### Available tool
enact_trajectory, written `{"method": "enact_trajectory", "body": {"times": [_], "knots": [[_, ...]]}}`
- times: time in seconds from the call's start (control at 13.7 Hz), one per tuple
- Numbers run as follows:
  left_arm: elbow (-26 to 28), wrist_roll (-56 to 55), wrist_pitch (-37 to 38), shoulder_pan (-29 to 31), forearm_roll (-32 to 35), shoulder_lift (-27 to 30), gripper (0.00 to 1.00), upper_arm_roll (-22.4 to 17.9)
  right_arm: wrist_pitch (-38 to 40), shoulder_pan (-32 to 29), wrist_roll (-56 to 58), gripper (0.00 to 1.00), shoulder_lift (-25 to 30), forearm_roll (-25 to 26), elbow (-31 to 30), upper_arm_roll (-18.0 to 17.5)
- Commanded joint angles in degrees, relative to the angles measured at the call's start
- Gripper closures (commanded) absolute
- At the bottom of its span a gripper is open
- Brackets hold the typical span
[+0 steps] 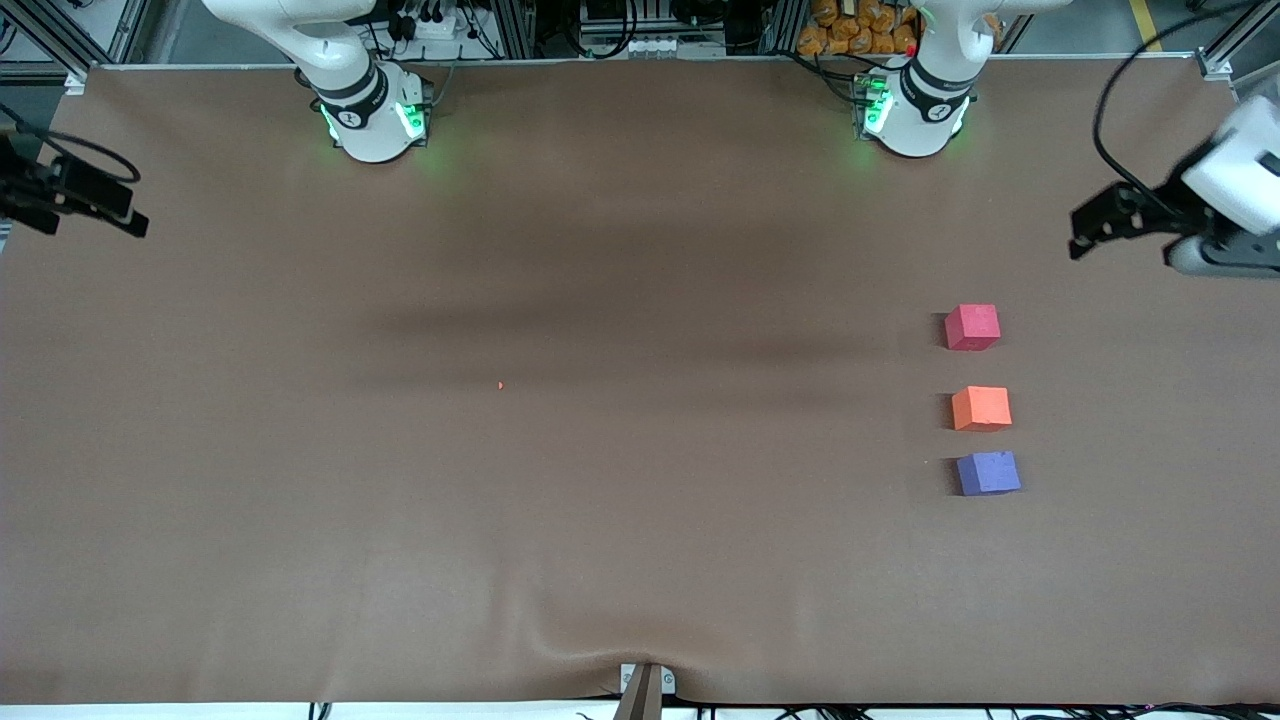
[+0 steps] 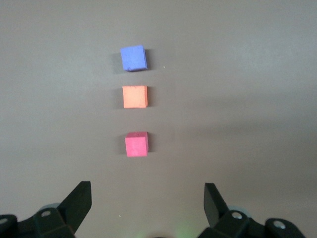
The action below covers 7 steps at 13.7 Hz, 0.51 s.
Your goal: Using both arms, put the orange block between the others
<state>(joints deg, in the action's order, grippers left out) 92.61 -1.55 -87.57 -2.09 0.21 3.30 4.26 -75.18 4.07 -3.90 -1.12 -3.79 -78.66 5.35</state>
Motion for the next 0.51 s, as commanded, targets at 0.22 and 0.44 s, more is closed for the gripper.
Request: {"method": "enact_trajectory", "body": {"times": [0.22, 0.44], "knots": [[2.2, 0.1, 0.0, -0.5, -0.5, 2.9, 0.00, -3.0, 1.1, -1.5, -0.9, 0.00, 2.6, 0.9, -3.0, -1.1], [-0.5, -0.3, 2.7, -0.7, -0.3, 2.5, 0.00, -4.6, 1.3, -2.0, -0.9, 0.00, 2.8, 0.9, -3.2, -1.1]]}}
